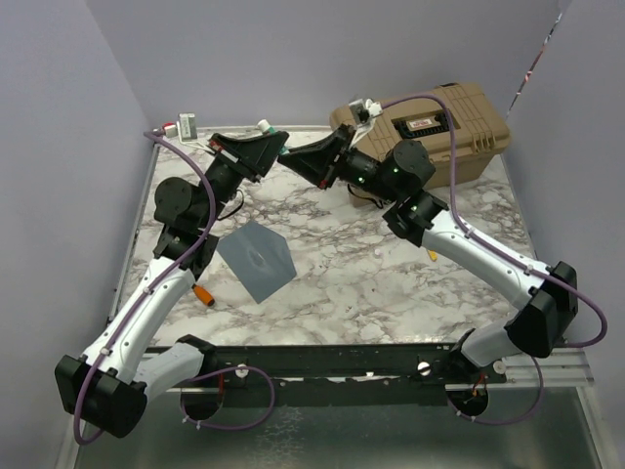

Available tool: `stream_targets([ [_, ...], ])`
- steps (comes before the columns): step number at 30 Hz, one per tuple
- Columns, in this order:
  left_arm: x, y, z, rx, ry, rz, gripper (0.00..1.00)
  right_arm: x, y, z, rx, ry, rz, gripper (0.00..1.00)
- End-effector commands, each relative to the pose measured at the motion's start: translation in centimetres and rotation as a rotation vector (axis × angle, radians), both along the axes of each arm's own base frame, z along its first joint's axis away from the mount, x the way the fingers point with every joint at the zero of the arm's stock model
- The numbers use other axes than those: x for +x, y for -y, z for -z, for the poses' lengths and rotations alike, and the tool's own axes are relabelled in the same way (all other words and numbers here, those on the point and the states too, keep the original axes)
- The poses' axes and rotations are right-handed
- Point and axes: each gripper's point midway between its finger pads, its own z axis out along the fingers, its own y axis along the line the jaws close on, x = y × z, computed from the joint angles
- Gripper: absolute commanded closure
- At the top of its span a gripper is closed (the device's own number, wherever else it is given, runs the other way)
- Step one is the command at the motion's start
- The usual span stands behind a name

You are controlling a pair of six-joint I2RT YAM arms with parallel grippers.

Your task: Place the letter into the envelope and seal it

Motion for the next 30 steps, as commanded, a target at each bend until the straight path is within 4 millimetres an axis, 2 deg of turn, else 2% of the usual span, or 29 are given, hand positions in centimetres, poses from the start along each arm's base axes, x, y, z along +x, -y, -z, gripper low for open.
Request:
stream_targets([
  [1, -2.9, 0.0, -2.5, 0.004, 0.139, 0.050, 1.00, 1.8, 4.3, -1.8, 0.346, -0.396, -0.249, 1.00],
  [7, -3.9, -0.5, -2.2, -0.015, 0.217, 0.038, 1.00, 1.1, 5.6, -2.6, 0.590, -0.601, -0.490, 1.00],
  [11, -4.3, -0.3, -1.9, -0.007, 0.233, 0.055, 1.00, 1.2, 6.5, -2.3, 0.728, -0.728, -0.586, 1.00],
  [14, -4.2, -0.2, -1.8, -0.001, 0.237, 0.049, 1.00, 1.1, 6.8, -2.4, 0.760, -0.776, -0.613, 1.00],
  [16, -3.9, -0.1, -1.7, -0.004, 0.225, 0.054, 1.00, 0.9, 6.7, -2.6, 0.743, -0.747, -0.606, 0.99],
  [17, -3.7, 0.0, -1.6, -0.006, 0.216, 0.059, 1.00, 0.9, 6.6, -2.3, 0.713, -0.696, -0.571, 0.93],
  [20, -3.0, 0.2, -1.2, -0.020, 0.176, 0.067, 1.00, 1.0, 6.0, -1.4, 0.582, -0.526, -0.439, 0.54],
  [21, -2.8, 0.3, -1.0, -0.021, 0.160, 0.066, 1.00, 0.8, 5.8, -1.1, 0.513, -0.444, -0.395, 0.47],
  [25, -1.6, 0.3, -0.2, -0.019, 0.093, 0.048, 1.00, 0.7, 5.1, 0.1, 0.292, -0.205, -0.282, 0.35],
  [30, -0.7, 0.3, -0.1, -0.025, 0.043, 0.030, 1.00, 1.3, 4.6, 1.7, 0.021, 0.097, -0.114, 0.29],
])
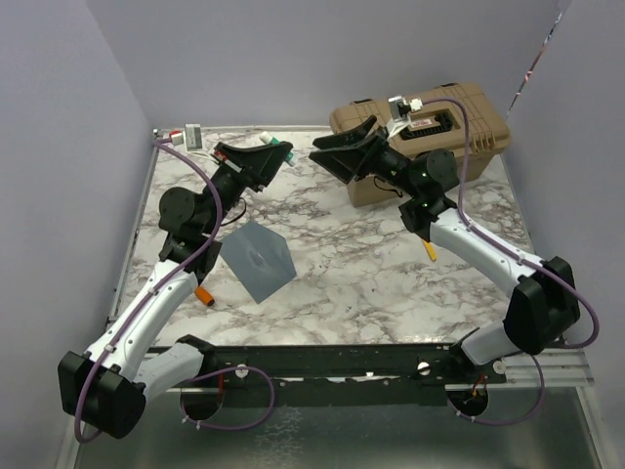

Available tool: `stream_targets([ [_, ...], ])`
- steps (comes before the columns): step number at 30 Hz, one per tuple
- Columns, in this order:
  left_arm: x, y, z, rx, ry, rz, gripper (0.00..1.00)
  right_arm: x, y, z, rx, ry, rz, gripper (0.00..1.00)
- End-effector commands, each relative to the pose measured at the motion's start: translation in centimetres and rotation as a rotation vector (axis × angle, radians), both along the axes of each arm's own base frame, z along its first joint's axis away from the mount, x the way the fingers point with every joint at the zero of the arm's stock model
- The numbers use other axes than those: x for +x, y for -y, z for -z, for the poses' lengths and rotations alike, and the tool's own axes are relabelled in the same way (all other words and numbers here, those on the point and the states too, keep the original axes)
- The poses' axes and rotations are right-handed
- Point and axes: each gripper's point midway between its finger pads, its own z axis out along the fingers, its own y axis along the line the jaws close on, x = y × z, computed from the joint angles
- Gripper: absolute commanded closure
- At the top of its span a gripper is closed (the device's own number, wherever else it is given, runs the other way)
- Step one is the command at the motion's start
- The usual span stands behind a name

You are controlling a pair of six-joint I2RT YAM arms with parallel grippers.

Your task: Place the letter into the envelope and seal it

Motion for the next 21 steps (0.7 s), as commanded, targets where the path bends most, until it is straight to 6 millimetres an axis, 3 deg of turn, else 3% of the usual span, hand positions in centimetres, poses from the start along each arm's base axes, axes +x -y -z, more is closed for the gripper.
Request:
stream_targets([
  [1, 0.4, -0.5, -1.6, -0.030, -0.011, -0.024, 1.00, 0.8, -1.0, 2.0, -0.316, 0.400, 0.227, 0.28],
  [8, 0.5, -0.5, -1.5, -0.034, -0.026, -0.026, 1.00, 1.0, -1.8, 1.8, -0.490, 0.680, 0.417, 0.31],
  [21, 0.7, -0.4, -0.5, -0.021, -0.047, -0.027, 1.00, -0.1, -3.7, -0.5, -0.445, 0.740, 0.465, 0.49],
])
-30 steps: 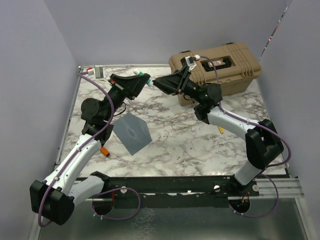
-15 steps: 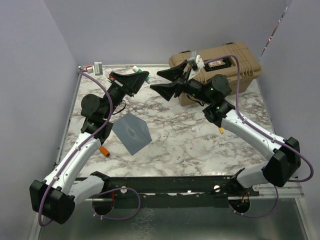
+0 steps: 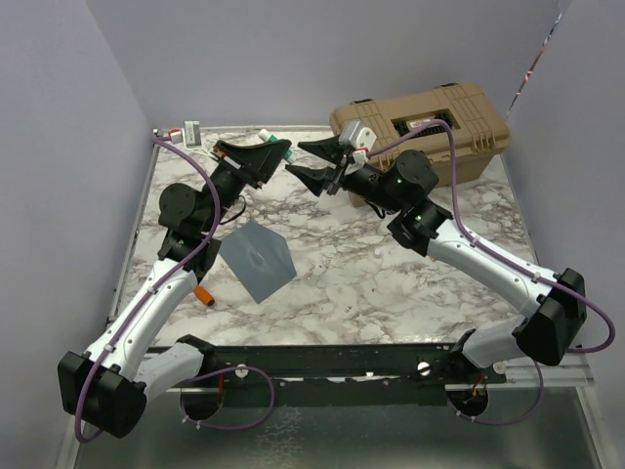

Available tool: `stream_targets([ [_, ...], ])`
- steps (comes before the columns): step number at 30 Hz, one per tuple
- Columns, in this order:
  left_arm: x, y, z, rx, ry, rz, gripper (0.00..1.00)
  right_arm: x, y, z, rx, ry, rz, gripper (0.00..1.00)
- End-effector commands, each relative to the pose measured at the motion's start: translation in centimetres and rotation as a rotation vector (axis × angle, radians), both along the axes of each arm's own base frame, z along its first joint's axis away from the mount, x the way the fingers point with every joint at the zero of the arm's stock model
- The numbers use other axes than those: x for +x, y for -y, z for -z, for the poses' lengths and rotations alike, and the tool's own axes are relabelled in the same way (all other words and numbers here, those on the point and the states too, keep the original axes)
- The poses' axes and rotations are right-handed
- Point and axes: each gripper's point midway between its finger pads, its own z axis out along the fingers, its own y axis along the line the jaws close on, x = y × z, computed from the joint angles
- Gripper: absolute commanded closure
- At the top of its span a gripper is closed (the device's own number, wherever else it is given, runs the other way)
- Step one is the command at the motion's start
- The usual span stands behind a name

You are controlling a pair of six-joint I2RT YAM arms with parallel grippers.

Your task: Place the letter into the envelope and seal it

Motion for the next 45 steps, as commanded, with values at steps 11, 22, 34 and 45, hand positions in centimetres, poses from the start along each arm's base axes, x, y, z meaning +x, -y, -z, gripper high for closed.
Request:
stream_targets([
  [11, -0.1, -0.2, -0.7, -0.002, 0.012, -0.007, 1.00, -0.1, -0.7, -1.4, 0.037, -0.026, -0.001, 0.83],
  [22, -2.1, -0.4, -2.6, 0.000, 0.135, 0.010, 1.00, -1.8, -0.4, -6.6, 0.435, -0.643, -0.222, 1.00],
  [34, -4.2, -0.5, -4.2, -0.003, 0.238, 0.040, 1.00, -3.9, 0.9, -8.5, 0.798, -1.210, -0.686, 1.00],
  [45, -4.5, -0.7, -4.1, -0.015, 0.251, 0.042, 1.00, -4.6, 1.8, -8.2, 0.878, -1.262, -0.862, 1.00],
])
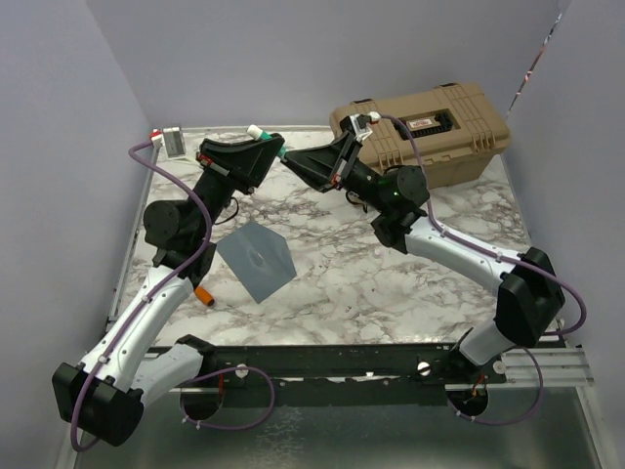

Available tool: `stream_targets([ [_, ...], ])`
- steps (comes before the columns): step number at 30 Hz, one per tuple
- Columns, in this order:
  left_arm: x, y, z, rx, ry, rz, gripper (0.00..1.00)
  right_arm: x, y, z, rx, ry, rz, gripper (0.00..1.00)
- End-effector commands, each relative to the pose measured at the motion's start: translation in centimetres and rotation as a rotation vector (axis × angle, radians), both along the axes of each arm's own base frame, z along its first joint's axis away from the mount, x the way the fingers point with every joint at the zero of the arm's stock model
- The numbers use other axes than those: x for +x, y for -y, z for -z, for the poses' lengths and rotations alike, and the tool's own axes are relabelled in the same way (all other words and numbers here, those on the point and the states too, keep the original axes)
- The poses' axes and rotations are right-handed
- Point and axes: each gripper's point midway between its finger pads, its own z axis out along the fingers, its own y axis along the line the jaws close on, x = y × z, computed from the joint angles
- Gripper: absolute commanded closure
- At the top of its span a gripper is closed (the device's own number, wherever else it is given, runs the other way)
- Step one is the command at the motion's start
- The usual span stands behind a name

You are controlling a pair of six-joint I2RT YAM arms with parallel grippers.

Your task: Place the letter into the envelope and seal it

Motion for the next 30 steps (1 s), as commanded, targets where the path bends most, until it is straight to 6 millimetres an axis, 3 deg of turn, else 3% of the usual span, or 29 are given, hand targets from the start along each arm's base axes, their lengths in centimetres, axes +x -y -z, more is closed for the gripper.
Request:
stream_targets([
  [1, -1.1, 0.4, 0.7, 0.042, 0.044, 0.026, 1.00, -0.1, 2.2, -3.4, 0.183, -0.082, -0.084, 1.00],
  [5, -1.6, 0.4, 0.1, 0.064, 0.100, 0.018, 1.00, 0.3, 1.1, -2.1, 0.185, -0.268, -0.233, 1.00],
  [12, -1.6, 0.2, 0.1, 0.076, 0.121, -0.005, 1.00, 1.1, 2.1, -1.5, 0.324, -0.450, -0.368, 1.00],
  [14, -1.4, 0.1, 0.0, 0.061, 0.105, -0.013, 1.00, 1.0, 2.4, -1.7, 0.360, -0.400, -0.375, 0.95],
  [18, 0.0, -0.4, 0.6, 0.035, 0.012, -0.047, 1.00, -0.1, 1.8, -1.7, 0.302, -0.178, -0.277, 0.50],
  [20, 0.8, -0.9, 1.1, 0.016, -0.049, -0.075, 1.00, -1.0, 1.5, -1.5, 0.252, -0.040, -0.224, 0.38],
  [25, 2.1, -1.5, 1.9, -0.005, -0.164, -0.118, 1.00, -1.9, -0.1, 0.7, 0.068, 0.198, -0.110, 0.33],
  [30, 2.6, -1.5, 2.2, -0.006, -0.216, -0.113, 1.00, 0.2, -0.6, 3.2, -0.242, 0.437, 0.199, 0.33],
])
